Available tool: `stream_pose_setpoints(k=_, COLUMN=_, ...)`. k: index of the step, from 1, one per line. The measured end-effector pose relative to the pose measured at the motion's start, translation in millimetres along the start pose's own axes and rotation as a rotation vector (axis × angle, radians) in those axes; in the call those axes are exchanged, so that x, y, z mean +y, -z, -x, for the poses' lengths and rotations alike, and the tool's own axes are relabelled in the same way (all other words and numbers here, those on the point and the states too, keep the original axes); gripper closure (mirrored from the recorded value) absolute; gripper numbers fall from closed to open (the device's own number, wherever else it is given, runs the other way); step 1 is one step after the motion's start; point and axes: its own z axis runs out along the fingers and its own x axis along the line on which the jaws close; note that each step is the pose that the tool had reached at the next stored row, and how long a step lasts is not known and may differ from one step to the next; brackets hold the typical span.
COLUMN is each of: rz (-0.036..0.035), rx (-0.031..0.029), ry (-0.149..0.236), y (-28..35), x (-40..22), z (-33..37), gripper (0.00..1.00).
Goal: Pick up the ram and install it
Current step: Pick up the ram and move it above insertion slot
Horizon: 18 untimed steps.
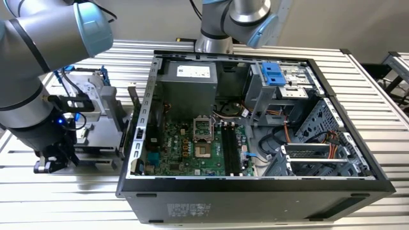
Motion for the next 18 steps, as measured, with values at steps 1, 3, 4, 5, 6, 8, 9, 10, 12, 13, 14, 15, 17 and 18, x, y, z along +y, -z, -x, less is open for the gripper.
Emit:
stream_pose_setpoints(k=1, rz=0.0000, rx=0.0000, ry=0.000, y=0.0, x=0.0, z=-0.1, gripper=1.00)
stream_pose_setpoints(k=3, rz=0.0000, rx=0.0000, ry=0.000, y=0.0, x=0.0, z=-0.2, gripper=1.00)
stream_pose_setpoints(k=4, rz=0.0000, rx=0.0000, ry=0.000, y=0.0, x=0.0, z=-0.3, gripper=1.00)
stream_pose_setpoints(k=5, rz=0.0000, rx=0.0000, ry=0.000, y=0.0, x=0.0, z=-0.3, gripper=1.00)
stream_pose_setpoints(k=6, rz=0.0000, rx=0.0000, ry=0.000, y=0.0, x=0.0, z=-0.4, gripper=1.00)
stream_pose_setpoints(k=8, rz=0.0000, rx=0.0000, ry=0.000, y=0.0, x=0.0, z=-0.5, gripper=1.00)
stream_pose_setpoints(k=9, rz=0.0000, rx=0.0000, ry=0.000, y=0.0, x=0.0, z=-0.6, gripper=1.00)
stream_pose_setpoints(k=10, rz=0.0000, rx=0.0000, ry=0.000, y=0.0, x=0.0, z=-0.7, gripper=1.00)
stream_pose_setpoints(k=12, rz=0.0000, rx=0.0000, ry=0.000, y=0.0, x=0.0, z=-0.8, gripper=1.00)
stream_pose_setpoints(k=13, rz=0.0000, rx=0.0000, ry=0.000, y=0.5, x=0.0, z=-0.8, gripper=1.00)
stream_pose_setpoints(k=14, rz=0.0001, rx=0.0001, ry=0.000, y=1.7, x=0.1, z=-0.9, gripper=1.00)
stream_pose_setpoints(k=15, rz=0.0000, rx=0.0000, ry=0.000, y=3.0, x=0.0, z=-0.8, gripper=1.00)
stream_pose_setpoints(k=17, rz=0.0001, rx=0.0000, ry=0.000, y=6.0, x=0.0, z=-0.8, gripper=1.00)
stream_pose_setpoints(k=18, rz=0.0000, rx=0.0000, ry=0.000, y=7.4, x=0.0, z=-0.8, gripper=1.00)
